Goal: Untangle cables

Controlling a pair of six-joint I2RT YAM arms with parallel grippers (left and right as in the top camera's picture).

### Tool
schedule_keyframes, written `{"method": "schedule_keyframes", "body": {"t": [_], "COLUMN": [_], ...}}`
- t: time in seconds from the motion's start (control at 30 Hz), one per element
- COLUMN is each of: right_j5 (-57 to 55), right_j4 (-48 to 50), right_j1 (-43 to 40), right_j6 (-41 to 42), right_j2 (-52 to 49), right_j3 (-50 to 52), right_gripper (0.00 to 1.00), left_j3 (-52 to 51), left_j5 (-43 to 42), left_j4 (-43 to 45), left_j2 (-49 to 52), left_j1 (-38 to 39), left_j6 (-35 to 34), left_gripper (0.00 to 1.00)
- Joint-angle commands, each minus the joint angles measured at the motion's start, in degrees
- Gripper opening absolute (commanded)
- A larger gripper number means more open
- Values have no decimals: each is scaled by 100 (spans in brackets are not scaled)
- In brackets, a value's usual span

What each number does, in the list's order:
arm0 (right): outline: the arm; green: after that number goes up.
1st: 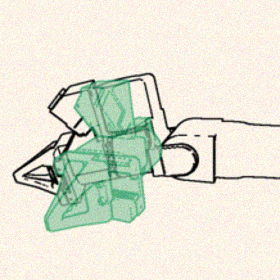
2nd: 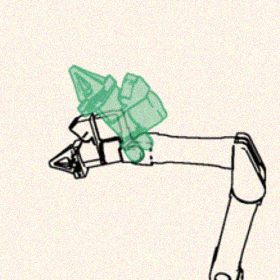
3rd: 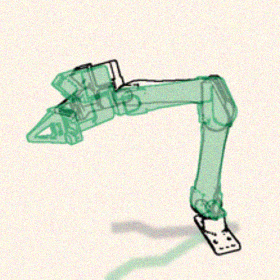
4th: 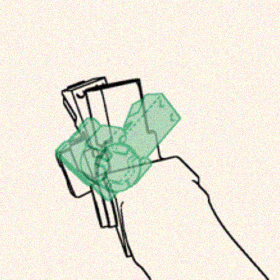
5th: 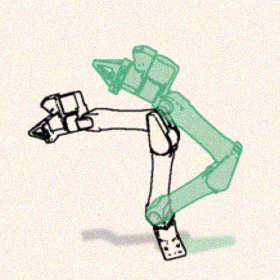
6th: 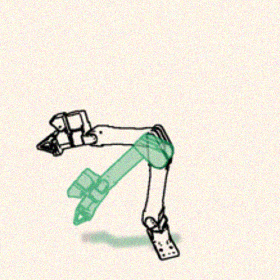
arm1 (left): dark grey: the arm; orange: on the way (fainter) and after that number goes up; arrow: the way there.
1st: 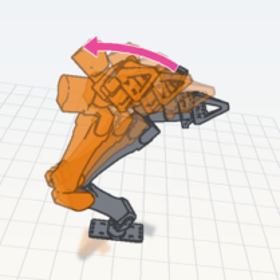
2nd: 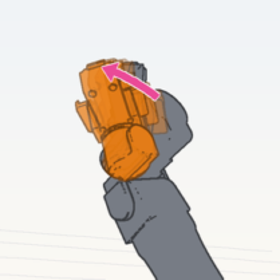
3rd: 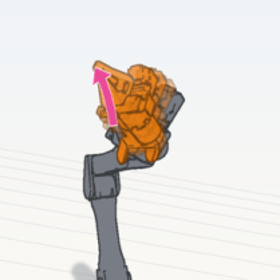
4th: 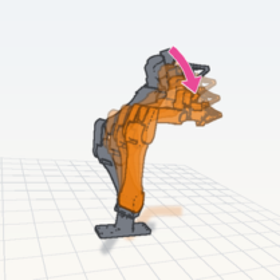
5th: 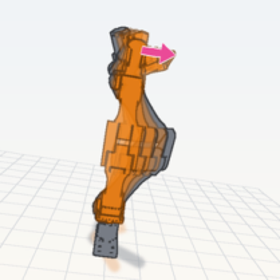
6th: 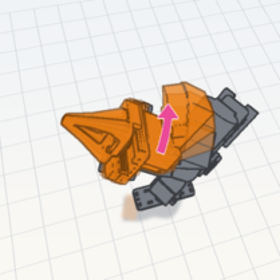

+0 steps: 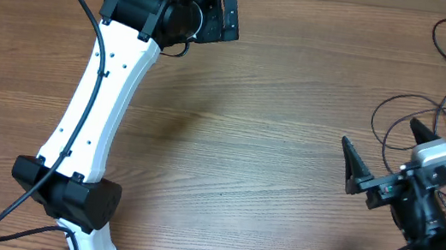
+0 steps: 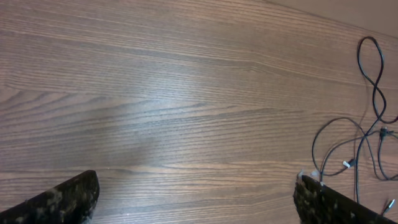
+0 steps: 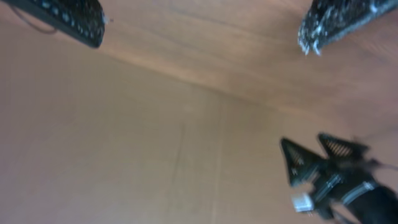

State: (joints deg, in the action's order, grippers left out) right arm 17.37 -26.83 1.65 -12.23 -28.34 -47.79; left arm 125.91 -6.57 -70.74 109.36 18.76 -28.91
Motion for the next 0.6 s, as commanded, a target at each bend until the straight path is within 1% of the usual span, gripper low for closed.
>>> {"method": "schedule_keyframes", "body": {"t": [0.0, 0.07, 0.1, 0.13, 0.27, 0.3, 0.43, 0.57], "right_j5": [-570, -780, -927, -949, -1329, -1329, -1327, -1329], "right_j4": [560, 949, 1375, 1499, 2253, 2402, 2730, 2839], "right_j1": [212, 306, 354, 354, 354, 354, 354, 354], "right_j6": [44, 42, 44, 63, 662, 688, 688, 686], "right_j2": [420, 656, 935, 1016, 1578, 1749, 2201, 2518], "right_j3": [748, 1141, 1593, 1729, 2708, 2979, 3692, 4162], "right_gripper": [100, 100, 100, 100, 100, 100, 100, 100], "left_j3": [87, 87, 87, 87, 87, 87, 87, 87], "left_j5": [79, 79, 79, 79, 79, 79, 79, 79], "left_j4": [2, 2, 2, 2, 4, 4, 4, 2], "left_j2": [-138, -138, -138, -138, -138, -138, -138, -138], "left_j1": [35, 35, 35, 35, 35, 35, 35, 39], "left_j6": [63, 63, 63, 63, 63, 63, 63, 63], "left_gripper": [100, 100, 100, 100, 99, 99, 100, 99]}}
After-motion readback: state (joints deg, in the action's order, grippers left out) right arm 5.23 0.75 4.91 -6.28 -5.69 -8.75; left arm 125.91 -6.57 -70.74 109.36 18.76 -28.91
